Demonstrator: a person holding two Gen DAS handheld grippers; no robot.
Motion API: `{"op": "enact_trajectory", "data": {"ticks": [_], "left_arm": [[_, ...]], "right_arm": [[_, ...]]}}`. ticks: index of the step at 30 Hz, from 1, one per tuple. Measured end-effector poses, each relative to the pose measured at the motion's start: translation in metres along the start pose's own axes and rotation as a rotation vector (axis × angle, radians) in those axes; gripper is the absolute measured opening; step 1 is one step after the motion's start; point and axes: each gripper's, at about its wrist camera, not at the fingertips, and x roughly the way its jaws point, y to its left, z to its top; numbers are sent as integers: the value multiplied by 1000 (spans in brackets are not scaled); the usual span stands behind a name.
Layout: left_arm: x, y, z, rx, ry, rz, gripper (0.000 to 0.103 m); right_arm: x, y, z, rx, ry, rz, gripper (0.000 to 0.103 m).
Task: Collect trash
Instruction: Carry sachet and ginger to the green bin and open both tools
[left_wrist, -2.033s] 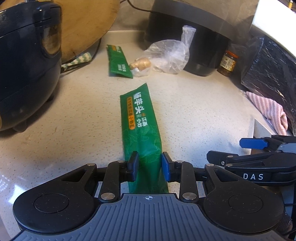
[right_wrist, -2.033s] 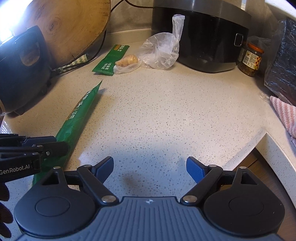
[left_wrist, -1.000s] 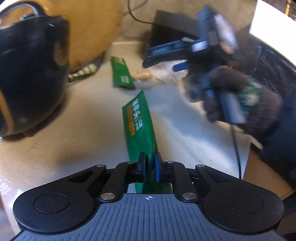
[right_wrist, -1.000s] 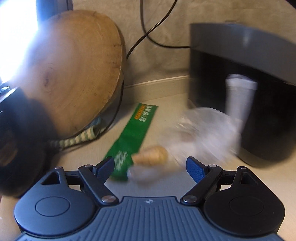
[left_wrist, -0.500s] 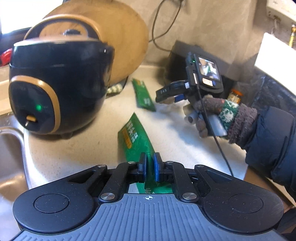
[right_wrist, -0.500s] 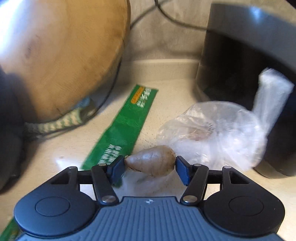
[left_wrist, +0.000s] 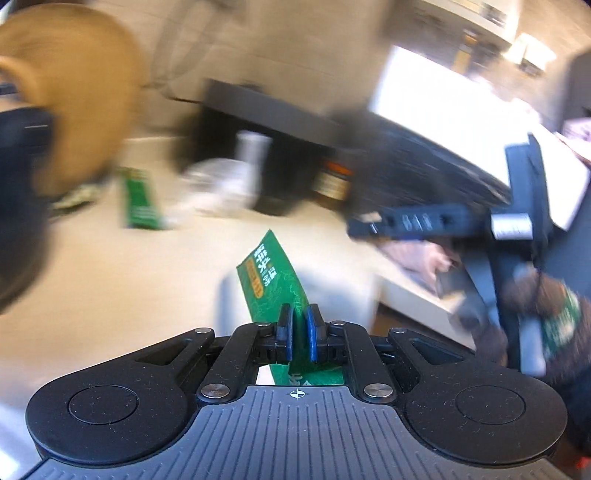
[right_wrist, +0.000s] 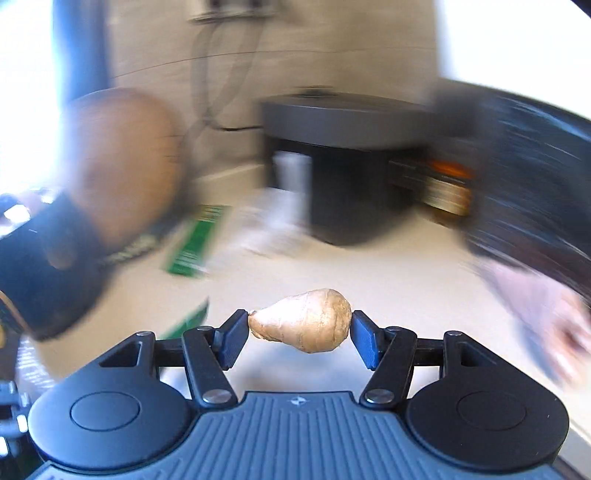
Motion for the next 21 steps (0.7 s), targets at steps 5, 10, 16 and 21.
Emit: {"op": "enact_trajectory", "data": {"ticks": [5, 10, 16, 21], "left_arm": [[58, -67, -12, 84, 159, -173, 12], [139, -124, -45, 61, 385, -276, 11], [243, -173, -116, 35, 657, -304, 12], [327, -186, -174, 1, 770, -314, 18]], "right_arm": [[-56, -94, -65, 158, 52, -233, 61], [-90, -175, -142, 339, 143, -383, 61], [-109, -237, -232, 504, 257, -441, 61], [-77, -270, -298, 706, 368, -343, 61]]}}
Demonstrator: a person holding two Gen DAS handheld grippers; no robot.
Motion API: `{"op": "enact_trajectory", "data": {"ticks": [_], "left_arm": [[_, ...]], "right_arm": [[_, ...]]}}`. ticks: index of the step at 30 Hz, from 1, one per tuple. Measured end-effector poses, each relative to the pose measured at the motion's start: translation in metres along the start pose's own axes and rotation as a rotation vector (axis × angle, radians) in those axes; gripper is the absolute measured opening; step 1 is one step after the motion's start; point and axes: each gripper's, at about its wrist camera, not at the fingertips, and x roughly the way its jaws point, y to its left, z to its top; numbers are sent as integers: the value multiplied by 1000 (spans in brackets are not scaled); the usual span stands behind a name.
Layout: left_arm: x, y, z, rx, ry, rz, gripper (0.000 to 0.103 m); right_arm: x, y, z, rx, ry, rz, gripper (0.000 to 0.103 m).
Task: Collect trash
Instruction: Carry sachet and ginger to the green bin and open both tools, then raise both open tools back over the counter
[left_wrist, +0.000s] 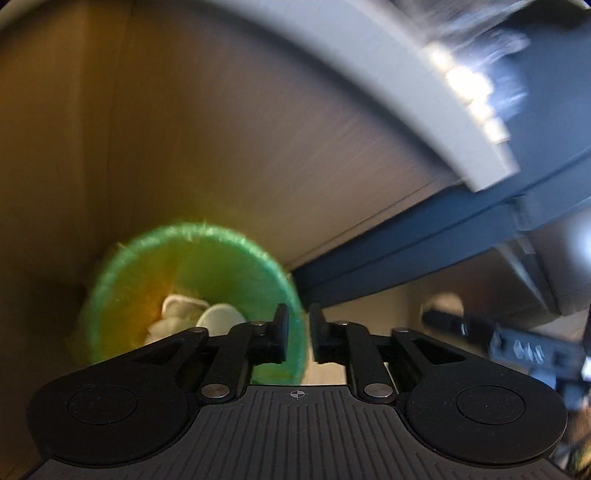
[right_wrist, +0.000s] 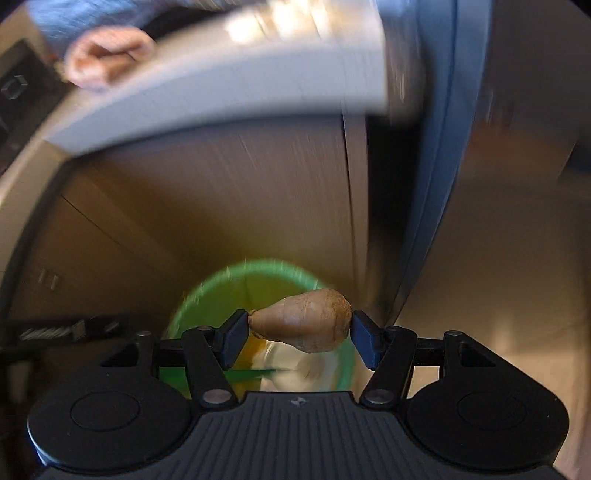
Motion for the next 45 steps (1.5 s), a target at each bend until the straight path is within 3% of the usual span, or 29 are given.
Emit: {"op": "enact_trajectory", "data": {"ticks": [2, 5, 11, 15, 20, 23, 27, 32, 36, 42, 45], "left_arm": [[26, 12, 8, -37, 2, 64, 19], [34, 25, 19, -100, -12, 114, 19], [-18, 17, 18, -79, -65, 95, 19], [-57, 7, 8, -91, -113, 58, 19], [-107, 1, -4, -72, -187, 11, 19], [-146, 4, -12, -89, -272, 8, 19], [-205, 13, -17, -104, -379, 76, 19], [-266, 23, -20, -54, -471, 282, 19], [-308, 42, -26, -58, -532, 313, 19], [-357, 82, -25, -136, -659, 362, 19], [-380, 110, -11, -176, -757, 451, 19]], "right_arm": [[34, -7, -5, 41, 74, 39, 61], [89, -8, -13, 62, 183, 31, 61], [170, 0, -19, 98, 354, 33, 61], [188, 2, -8, 129, 379, 14, 62], [165, 8, 8, 102, 319, -15, 64], [136, 15, 15, 88, 270, -26, 64], [85, 50, 27, 5, 176, -30, 64], [8, 142, 46, -202, -19, 15, 64], [-47, 231, 49, -376, -188, 98, 75], [-80, 341, 53, -587, -222, 268, 76], [-83, 384, 58, -687, -252, 296, 76]]}}
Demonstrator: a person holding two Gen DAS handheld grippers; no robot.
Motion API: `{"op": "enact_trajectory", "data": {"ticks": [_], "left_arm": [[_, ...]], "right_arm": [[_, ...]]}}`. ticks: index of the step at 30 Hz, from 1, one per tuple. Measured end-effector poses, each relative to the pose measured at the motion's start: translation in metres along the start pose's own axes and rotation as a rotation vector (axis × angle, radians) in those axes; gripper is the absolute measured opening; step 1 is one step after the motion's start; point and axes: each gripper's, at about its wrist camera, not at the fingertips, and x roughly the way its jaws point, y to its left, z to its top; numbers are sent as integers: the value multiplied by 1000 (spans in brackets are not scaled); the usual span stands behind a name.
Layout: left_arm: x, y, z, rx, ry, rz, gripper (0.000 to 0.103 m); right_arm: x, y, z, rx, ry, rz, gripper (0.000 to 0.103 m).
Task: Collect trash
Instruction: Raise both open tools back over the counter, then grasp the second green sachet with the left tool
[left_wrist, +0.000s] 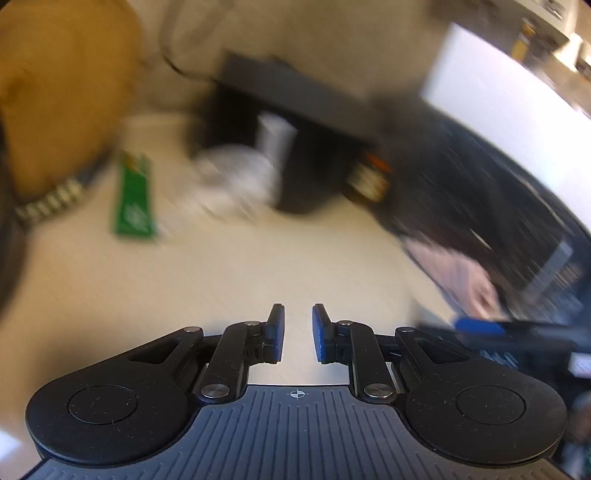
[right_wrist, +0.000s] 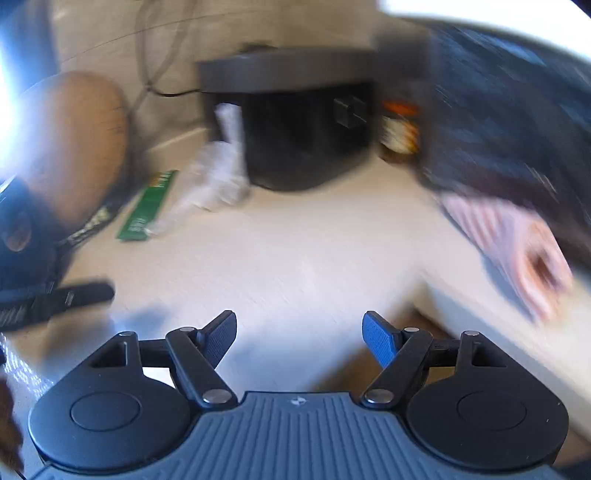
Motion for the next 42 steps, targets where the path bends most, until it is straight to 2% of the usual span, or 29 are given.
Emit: {"op": "enact_trajectory", "data": {"ticks": [6, 11, 16, 20, 23, 30, 32, 34, 35, 38, 39, 42], "left_arm": [[51, 45, 56, -60, -102, 214, 19], [119, 76, 96, -42, -84, 379, 19], [165, 128, 111, -209, -29, 412, 19], [190, 144, 114, -193, 14, 470, 19], [199, 139, 113, -125, 18, 469, 22], [215, 113, 99, 212, 68, 522, 28], [218, 108, 94, 278, 69, 527, 28], [218, 105, 91, 289, 78, 505, 32], [218, 105, 91, 282, 91, 489, 38], [214, 106, 93, 249, 100, 474, 39], [213, 108, 92, 239, 93, 485, 42], [211, 116, 87, 212, 53, 545, 43]], "right_arm": [[47, 34, 45, -103, -34, 97, 76], [78, 39, 59, -152, -93, 145, 76], [117, 23, 66, -115, -98, 211, 76], [144, 14, 66, -75, -53, 264, 76], [160, 17, 69, -91, -35, 282, 76], [174, 41, 84, -204, -85, 290, 76], [178, 46, 89, -217, -90, 295, 76], [182, 49, 94, -217, -88, 308, 76], [184, 51, 96, -218, -88, 314, 76], [189, 56, 100, -230, -91, 325, 76], [191, 58, 102, -236, -94, 325, 76], [202, 65, 109, -227, -104, 324, 77]]}}
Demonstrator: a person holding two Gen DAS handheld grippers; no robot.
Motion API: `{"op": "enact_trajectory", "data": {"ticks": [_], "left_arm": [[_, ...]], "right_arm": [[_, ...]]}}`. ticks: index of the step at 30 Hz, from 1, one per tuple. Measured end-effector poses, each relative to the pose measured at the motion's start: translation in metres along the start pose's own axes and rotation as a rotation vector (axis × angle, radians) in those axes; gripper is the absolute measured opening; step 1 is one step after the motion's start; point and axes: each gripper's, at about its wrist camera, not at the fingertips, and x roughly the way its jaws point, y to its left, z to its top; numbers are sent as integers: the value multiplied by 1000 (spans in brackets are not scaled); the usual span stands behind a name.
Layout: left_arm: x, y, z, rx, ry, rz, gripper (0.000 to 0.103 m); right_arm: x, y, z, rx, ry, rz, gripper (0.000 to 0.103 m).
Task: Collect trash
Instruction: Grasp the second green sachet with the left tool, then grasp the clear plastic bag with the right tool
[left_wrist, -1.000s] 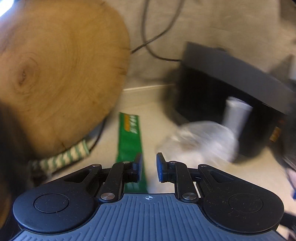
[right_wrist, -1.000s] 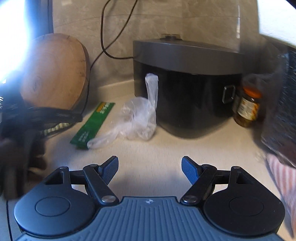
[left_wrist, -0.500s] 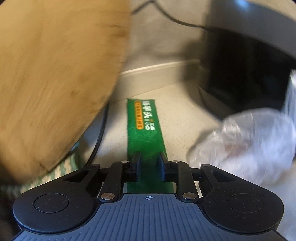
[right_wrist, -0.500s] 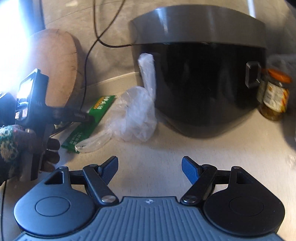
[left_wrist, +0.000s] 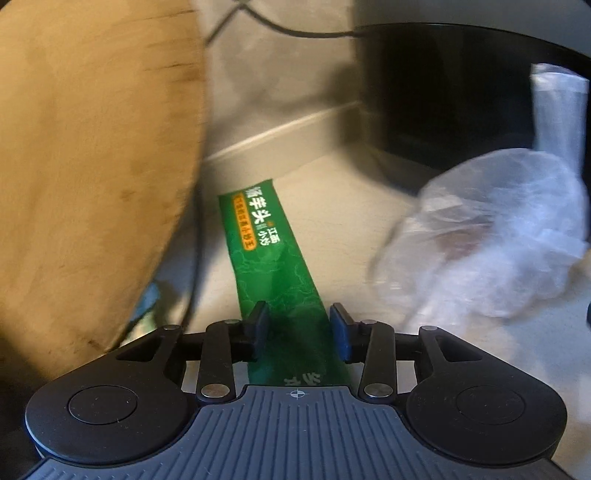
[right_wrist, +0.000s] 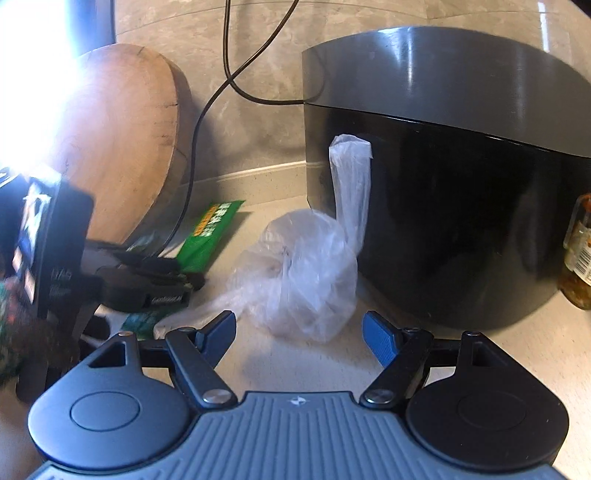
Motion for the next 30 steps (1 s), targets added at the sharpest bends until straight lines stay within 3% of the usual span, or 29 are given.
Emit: {"op": "enact_trajectory", "data": {"ticks": [5, 8, 9, 10, 12, 15, 21, 26, 30], "left_arm": [[1, 12, 2, -108, 26, 5, 42], [-3, 14, 0, -88, 30, 0, 42], [-5, 13, -2, -81, 22, 3, 41], [-7, 12, -4, -76, 17, 8, 39], [-8, 10, -3, -63, 16, 24, 22], [-24, 8, -4, -61, 1, 0, 11], [-70, 6, -19, -64, -32, -99, 9], [-130, 2, -33, -48, -98, -212, 9], [-177, 4, -50, -46, -153, -323, 9]], "right_arm": [[36, -3, 10, 92, 47, -5, 77], [54, -2, 15, 142, 57, -6, 77], [59, -1, 16, 151, 55, -5, 73], [63, 0, 17, 150, 59, -6, 48], [68, 1, 18, 148, 98, 10, 12], [49, 3, 18, 144, 81, 56, 10], [-6, 12, 12, 164, 45, 73, 8], [-66, 28, 2, 191, 14, 44, 8], [-121, 48, -9, 201, -24, -28, 8]]}}
